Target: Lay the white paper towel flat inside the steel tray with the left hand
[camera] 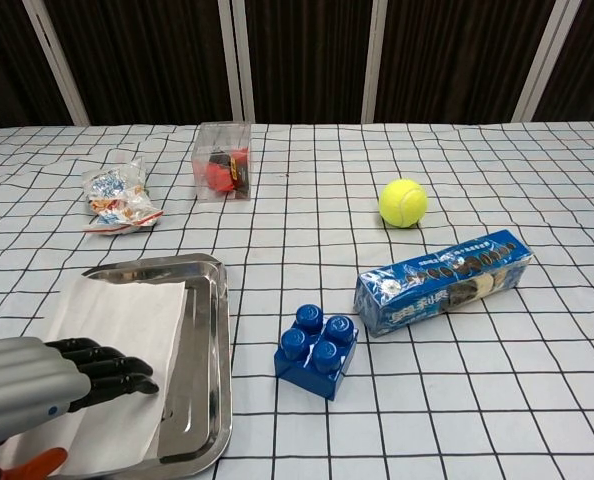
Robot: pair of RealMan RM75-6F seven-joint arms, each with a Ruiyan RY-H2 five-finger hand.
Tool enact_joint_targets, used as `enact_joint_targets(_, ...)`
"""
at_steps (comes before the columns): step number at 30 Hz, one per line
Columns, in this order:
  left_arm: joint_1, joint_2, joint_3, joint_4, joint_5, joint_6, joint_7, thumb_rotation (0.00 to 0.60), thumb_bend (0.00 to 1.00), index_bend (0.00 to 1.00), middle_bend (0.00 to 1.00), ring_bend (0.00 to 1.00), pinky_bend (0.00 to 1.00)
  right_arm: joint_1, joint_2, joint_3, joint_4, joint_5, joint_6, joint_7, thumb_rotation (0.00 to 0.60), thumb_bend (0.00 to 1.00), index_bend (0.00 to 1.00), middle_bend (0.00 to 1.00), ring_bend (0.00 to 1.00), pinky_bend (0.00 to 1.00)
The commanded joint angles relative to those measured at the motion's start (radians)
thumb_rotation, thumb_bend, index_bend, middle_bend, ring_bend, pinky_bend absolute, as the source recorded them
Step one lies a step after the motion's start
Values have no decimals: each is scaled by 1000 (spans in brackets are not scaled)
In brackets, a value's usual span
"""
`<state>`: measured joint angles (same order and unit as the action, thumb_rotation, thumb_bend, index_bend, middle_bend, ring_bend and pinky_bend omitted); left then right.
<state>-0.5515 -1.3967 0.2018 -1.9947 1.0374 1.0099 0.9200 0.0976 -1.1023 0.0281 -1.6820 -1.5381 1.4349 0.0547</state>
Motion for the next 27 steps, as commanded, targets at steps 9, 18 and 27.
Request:
enact_joint_targets(9, -11, -64, -42, -29, -99, 65, 25, 600, 600, 0, 0, 0, 0, 0, 1, -1, 0, 0, -2, 3, 600, 313, 0, 0, 0, 0)
enact_joint_targets(18, -24, -111, -70, -46, -170, 108, 33, 600, 600, 0, 0, 0, 0, 0, 2, -1, -1, 0, -2, 3, 600, 313, 0, 0, 0, 0)
enact_joint_targets(27, -41, -157, -90, -57, -223, 142, 41, 600, 600, 0, 0, 0, 0, 0, 3, -1, -1, -1, -1, 5, 600, 313, 0, 0, 0, 0)
